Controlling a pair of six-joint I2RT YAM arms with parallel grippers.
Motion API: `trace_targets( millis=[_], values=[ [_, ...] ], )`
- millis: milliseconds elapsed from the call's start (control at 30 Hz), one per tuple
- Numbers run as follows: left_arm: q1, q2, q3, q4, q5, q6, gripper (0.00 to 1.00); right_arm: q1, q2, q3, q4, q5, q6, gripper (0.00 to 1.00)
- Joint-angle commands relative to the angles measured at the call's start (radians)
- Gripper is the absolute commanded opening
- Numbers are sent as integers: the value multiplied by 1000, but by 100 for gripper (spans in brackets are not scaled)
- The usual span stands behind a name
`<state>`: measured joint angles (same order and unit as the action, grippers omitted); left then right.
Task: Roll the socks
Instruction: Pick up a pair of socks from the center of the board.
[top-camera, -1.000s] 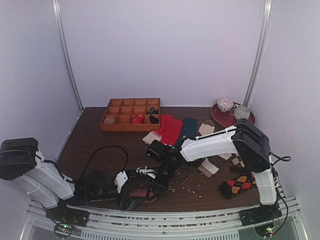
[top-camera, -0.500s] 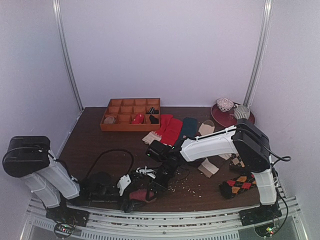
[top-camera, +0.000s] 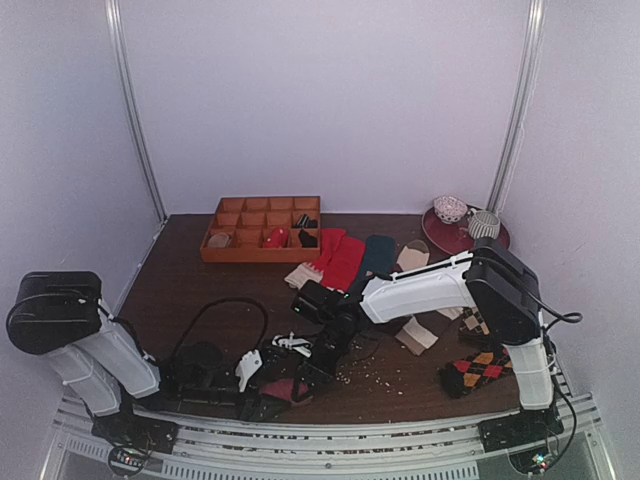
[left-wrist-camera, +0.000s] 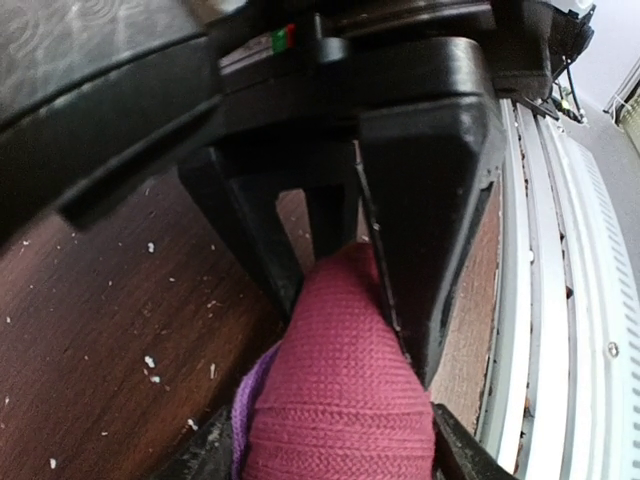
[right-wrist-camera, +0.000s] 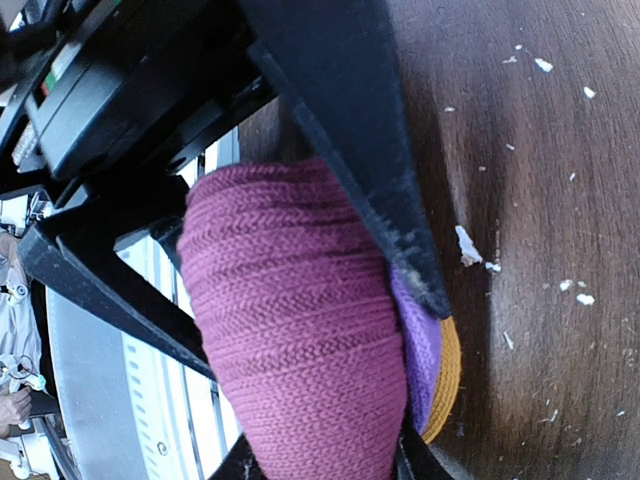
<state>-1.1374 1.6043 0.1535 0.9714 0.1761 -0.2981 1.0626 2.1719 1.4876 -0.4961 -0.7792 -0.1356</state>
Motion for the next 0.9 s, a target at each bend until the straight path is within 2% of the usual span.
trace_targets(
  millis=[0,67,100,267,333,367,400,633,867],
  values=[
    [8,-15,-1,77,35,14,51,-2,128,-79,-191,244,-7,30],
    [8,-12,1,77,30,17,34,-3,130,-79,-189,244,-6,30],
    [8,-6,3,76,31,19,30,-3,130,-78,-191,243,-6,30],
    [10,39,10,97,56,10,24,-4,129,-75,-187,243,-3,30],
    [10,55,12,116,79,12,15,-4,131,-75,-185,242,-1,30],
    [10,63,17,120,89,15,5,-4,131,-75,-183,242,0,30],
    [10,69,21,120,91,17,0,-4,132,-74,-183,242,2,30],
    [51,100,11,139,125,0,0,-24,88,-59,-126,224,50,48],
    [88,54,-11,74,66,-48,0,-164,-150,-126,44,157,150,55]
  ],
)
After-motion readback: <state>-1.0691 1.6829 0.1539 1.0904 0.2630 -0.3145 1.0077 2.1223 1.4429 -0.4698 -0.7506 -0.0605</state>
